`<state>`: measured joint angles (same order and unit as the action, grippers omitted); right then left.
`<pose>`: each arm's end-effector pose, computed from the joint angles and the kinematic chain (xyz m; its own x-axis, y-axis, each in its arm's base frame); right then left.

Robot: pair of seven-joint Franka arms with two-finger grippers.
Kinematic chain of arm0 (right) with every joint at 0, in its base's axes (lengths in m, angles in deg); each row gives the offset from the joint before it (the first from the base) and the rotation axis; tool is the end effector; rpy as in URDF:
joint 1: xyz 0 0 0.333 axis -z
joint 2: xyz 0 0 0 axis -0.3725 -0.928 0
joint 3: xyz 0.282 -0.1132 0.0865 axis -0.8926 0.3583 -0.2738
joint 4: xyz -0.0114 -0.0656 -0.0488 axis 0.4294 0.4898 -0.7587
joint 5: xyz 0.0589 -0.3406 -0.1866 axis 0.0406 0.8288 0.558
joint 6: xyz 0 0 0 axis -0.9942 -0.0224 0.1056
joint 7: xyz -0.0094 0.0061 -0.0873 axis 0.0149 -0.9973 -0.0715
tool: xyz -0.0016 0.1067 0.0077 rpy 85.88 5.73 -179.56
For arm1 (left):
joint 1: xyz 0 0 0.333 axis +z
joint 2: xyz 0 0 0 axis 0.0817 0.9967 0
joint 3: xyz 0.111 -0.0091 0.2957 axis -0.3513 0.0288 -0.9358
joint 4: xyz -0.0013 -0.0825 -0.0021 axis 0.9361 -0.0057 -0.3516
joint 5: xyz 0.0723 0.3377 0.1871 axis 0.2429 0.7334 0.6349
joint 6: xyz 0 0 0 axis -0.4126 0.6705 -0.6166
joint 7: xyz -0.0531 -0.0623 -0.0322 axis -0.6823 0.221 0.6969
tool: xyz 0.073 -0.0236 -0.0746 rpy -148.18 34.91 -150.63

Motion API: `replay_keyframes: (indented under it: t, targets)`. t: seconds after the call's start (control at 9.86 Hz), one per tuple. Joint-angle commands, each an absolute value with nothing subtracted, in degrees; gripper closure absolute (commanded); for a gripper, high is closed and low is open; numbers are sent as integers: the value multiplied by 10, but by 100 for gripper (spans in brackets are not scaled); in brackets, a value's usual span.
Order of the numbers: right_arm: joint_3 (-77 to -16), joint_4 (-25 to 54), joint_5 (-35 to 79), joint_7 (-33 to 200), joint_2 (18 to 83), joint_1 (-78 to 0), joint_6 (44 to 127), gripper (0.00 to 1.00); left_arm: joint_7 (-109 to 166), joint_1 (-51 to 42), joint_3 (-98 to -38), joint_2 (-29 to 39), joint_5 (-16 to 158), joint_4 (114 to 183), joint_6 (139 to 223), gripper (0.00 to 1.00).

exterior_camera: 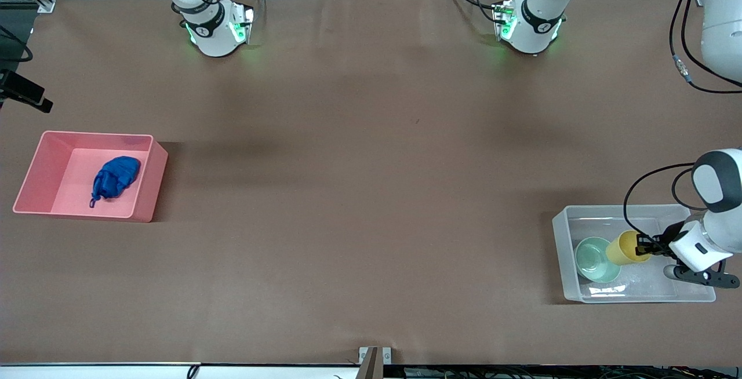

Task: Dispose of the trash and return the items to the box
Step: 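Carry the yellow cup over the clear box with the left gripper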

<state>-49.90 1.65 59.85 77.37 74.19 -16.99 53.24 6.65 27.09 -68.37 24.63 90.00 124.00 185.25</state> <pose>0.5379 -0.0688 0.6521 0.9896 -0.1390 -0.0368 -0.1384 -0.9902 0.0186 0.7360 0.1252 0.2853 0.9815 -0.1798 0.0652 -0.1831 -0.9820 0.0475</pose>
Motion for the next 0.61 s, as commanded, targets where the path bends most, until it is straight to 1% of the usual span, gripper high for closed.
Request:
replay_keyframes:
  t: [0.0, 0.51]
  targets:
    - [-498, 29, 603, 776, 753, -171, 533, 0, 73, 259, -689, 281, 910, 1223, 1857, 100]
    - [-498, 29, 602, 776, 753, -170, 533, 0, 90, 258, -690, 302, 913, 1230, 1858, 99]
